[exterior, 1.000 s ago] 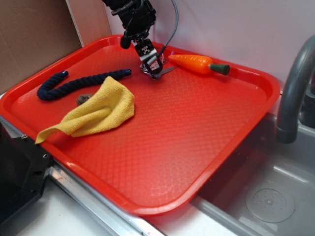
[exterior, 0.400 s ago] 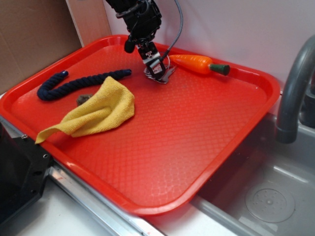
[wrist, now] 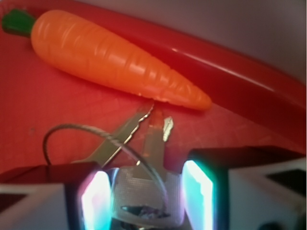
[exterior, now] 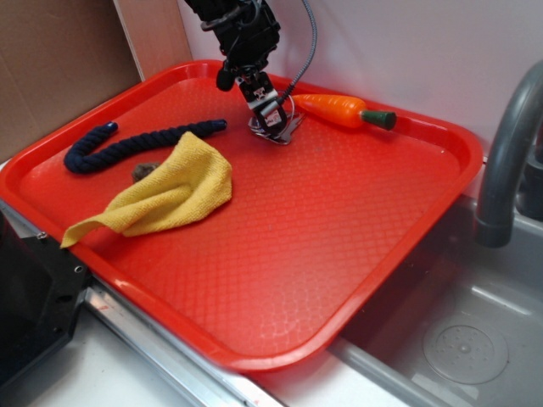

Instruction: Grab the silver keys.

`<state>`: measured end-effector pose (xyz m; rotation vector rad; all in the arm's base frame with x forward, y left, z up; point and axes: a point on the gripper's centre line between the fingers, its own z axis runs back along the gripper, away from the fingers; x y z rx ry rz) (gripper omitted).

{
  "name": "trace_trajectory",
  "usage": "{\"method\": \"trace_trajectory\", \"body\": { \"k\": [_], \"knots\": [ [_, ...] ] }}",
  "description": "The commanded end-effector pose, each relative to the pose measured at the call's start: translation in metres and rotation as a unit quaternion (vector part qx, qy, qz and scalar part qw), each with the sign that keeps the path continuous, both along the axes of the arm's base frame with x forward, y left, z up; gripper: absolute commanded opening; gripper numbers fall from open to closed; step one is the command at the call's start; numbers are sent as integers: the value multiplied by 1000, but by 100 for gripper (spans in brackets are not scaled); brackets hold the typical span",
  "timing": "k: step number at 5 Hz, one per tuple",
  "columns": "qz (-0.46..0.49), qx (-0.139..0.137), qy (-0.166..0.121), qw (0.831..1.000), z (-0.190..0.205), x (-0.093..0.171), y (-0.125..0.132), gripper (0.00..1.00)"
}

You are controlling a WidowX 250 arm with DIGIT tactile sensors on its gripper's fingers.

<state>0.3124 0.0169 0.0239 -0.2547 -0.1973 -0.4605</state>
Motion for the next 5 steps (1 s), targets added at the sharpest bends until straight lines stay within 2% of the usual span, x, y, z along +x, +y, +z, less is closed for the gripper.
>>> {"method": "trace_trajectory", "body": {
  "k": [1,2,3,4,5],
  "knots": [
    [31,-8,93,995,61,-43,-8,0],
    [43,-27,105,993,89,-64,-4,0],
    [46,-20,95,994,92,-61,-5,0],
    [53,-18,98,994,92,-55,-4,0],
    [86,-34,101,991,115,-46,0,0]
  ]
}}
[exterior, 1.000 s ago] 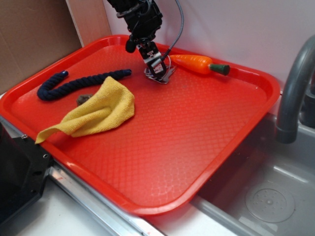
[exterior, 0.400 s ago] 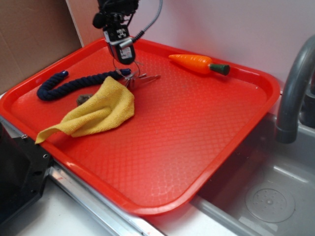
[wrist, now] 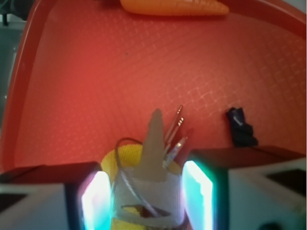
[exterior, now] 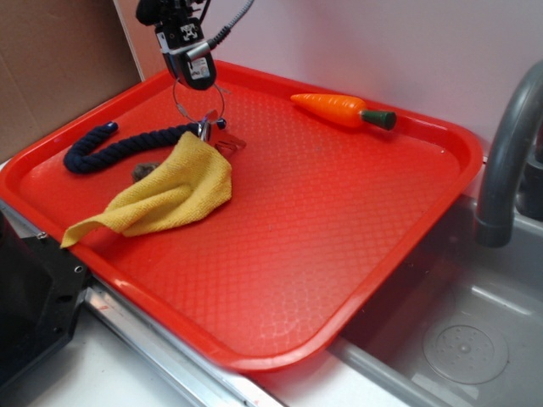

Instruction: Grab the silver keys.

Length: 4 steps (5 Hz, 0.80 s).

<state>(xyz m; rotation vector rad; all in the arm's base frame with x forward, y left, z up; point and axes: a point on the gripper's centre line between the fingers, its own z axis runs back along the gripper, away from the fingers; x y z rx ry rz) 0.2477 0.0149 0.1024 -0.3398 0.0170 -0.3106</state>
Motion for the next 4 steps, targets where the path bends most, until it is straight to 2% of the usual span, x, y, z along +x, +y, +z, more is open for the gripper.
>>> {"method": "trace_trajectory", "body": {
  "k": [1,2,4],
  "knots": [
    [50,-11,-31,998,60,22,0,0],
    [69,-10,-41,997,105,14,0,0],
    [75,10,-59,995,142,14,1,0]
  ]
}}
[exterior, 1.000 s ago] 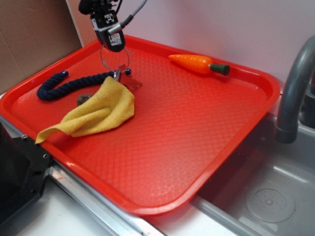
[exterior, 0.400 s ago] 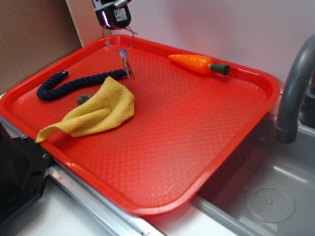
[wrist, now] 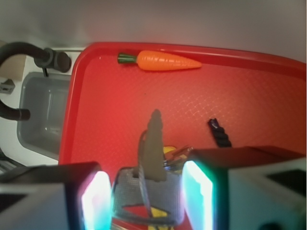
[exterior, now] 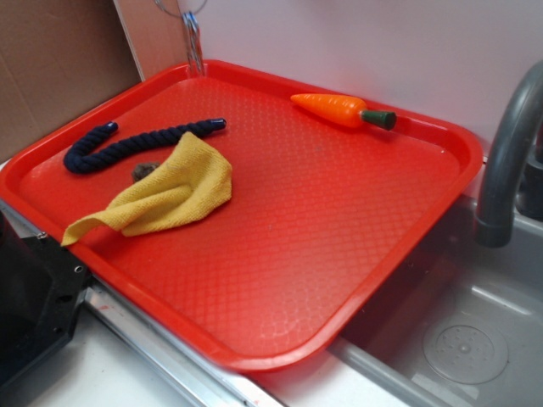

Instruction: Grab the silver keys.

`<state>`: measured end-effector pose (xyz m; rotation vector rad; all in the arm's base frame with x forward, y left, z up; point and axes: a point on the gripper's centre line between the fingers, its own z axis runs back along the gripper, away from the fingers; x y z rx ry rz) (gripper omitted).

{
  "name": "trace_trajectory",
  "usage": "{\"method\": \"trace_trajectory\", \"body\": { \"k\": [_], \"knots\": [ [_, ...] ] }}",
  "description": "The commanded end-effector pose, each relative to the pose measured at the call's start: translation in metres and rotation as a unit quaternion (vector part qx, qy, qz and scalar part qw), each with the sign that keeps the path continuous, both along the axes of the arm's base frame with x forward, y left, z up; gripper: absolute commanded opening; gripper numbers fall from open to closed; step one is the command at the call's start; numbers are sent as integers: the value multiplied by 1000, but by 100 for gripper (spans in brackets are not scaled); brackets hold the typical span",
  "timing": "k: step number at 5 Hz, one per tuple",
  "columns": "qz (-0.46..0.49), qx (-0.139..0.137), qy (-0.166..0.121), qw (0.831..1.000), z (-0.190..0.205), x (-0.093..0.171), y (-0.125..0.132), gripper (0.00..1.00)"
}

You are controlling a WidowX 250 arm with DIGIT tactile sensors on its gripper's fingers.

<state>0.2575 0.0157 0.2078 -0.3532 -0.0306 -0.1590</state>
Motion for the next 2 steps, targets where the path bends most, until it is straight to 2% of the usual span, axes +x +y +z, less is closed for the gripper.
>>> {"method": "trace_trajectory", "body": {
  "k": [1,2],
  "knots": [
    [-14,25,-55,998,34,9,0,0],
    [-11,40,-50,998,32,12,0,0]
  ]
}}
